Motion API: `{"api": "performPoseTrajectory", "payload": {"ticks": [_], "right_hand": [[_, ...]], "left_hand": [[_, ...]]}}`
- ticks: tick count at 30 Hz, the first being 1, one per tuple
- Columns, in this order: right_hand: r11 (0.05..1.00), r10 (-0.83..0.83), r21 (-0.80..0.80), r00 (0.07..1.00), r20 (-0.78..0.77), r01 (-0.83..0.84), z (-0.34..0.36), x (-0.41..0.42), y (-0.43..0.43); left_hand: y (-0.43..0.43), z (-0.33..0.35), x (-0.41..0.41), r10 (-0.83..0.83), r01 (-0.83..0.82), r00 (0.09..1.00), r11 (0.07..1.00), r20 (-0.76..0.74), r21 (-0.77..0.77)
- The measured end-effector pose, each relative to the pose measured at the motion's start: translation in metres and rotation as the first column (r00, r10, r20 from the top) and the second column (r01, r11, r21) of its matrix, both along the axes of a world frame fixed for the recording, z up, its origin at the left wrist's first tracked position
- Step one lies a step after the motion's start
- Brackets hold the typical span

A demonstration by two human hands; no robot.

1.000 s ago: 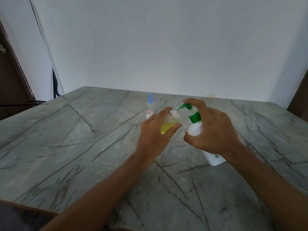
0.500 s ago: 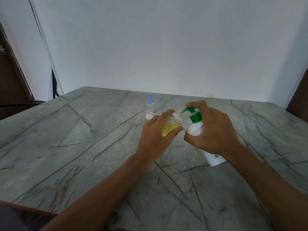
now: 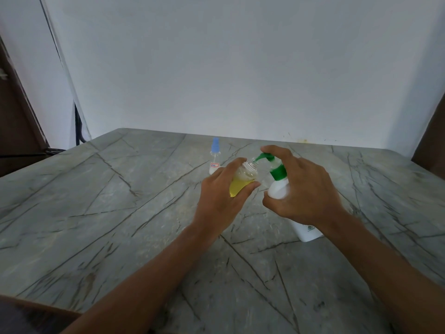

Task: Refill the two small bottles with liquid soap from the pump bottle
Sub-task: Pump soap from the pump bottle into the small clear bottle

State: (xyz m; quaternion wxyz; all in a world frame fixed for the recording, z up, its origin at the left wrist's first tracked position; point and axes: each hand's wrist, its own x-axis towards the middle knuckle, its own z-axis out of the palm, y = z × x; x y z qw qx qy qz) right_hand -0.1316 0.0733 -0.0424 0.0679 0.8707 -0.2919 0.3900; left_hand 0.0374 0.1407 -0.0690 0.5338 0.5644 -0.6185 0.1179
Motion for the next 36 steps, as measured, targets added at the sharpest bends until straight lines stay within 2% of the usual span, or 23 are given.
{"api": "performPoseTrajectory", "payload": {"ticks": [12, 26, 36], "right_hand": [[0.999, 0.040, 0.026, 0.999, 0.032, -0.041, 0.0012, -0.0005, -0.0027], [0.998, -0.052, -0.033, 0.998, -0.019, 0.051, -0.0015, -0.0010, 0.0048], [1.000, -0.025, 0.002, 1.000, 0.012, 0.025, 0.0024, 0.0000, 0.0063]], "left_hand": [[-0.0009, -0.0047, -0.0003, -0.018, 0.017, 0.999, 0.999, 0.039, 0.047], [0.0001, -0.0002, 0.0005, 0.001, -0.001, 1.000, 1.000, -0.003, -0.003], [-0.0002, -0.0018, -0.0004, 0.001, -0.001, 1.000, 1.000, 0.024, 0.008]]}}
